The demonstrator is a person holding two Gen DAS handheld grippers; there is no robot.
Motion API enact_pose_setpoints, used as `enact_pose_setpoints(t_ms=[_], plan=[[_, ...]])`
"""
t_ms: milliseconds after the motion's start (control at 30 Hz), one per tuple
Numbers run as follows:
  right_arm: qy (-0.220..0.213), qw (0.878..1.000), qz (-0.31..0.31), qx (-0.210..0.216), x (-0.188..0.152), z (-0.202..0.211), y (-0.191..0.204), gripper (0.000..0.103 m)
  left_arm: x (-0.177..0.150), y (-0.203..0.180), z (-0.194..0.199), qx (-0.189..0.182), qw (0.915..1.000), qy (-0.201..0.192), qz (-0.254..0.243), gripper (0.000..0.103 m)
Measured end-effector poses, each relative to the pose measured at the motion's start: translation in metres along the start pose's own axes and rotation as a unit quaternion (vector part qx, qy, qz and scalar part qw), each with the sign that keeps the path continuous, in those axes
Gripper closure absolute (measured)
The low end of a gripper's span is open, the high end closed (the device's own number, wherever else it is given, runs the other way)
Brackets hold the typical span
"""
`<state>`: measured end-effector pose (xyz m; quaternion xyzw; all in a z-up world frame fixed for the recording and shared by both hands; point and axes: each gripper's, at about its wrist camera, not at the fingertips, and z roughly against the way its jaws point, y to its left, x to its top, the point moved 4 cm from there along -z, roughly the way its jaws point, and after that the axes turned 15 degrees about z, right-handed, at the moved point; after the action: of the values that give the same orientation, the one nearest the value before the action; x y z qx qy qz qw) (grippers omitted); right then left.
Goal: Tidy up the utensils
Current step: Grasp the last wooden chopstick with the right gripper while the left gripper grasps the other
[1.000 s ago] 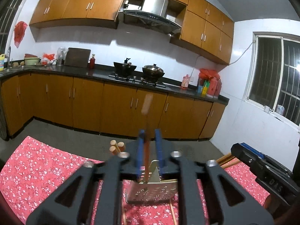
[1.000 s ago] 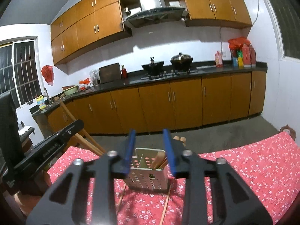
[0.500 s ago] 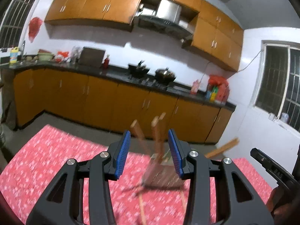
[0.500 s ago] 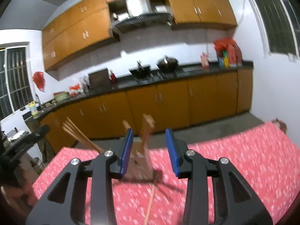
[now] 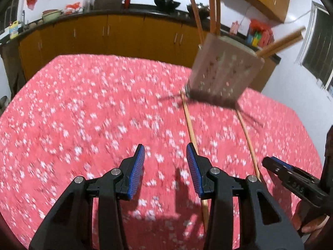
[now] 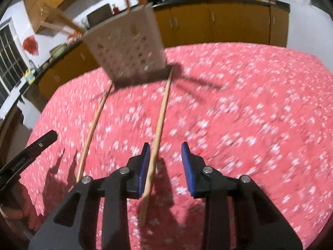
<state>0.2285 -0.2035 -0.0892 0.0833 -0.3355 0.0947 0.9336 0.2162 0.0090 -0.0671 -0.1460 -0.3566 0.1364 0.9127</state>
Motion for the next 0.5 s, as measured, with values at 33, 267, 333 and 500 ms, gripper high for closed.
enact_pose_setpoints(t_ms=[33,267,333,500], plan=[[0.001,1.000,0.003,0.000,-0.001,-0.002,0.003,0.072,-0.004,-0.001,-0.002,0.000,1.0000,0.003,-0.003,0.061],[0.013,0.998,0.043,-0.042,0.000,-0.011,0.011,0.088,-0.018,-0.009,-0.008,-0.001,0.9996,0.013,-0.024,0.061],[0.015,0.998,0.039,-0.047,0.000,-0.011,0.007,0.095,-0.024,-0.012,-0.010,-0.002,0.9994,0.018,-0.031,0.061],[0.018,0.997,0.000,-0.076,0.001,-0.011,-0.018,0.095,-0.034,-0.023,-0.016,-0.001,0.9980,0.031,-0.055,0.061]])
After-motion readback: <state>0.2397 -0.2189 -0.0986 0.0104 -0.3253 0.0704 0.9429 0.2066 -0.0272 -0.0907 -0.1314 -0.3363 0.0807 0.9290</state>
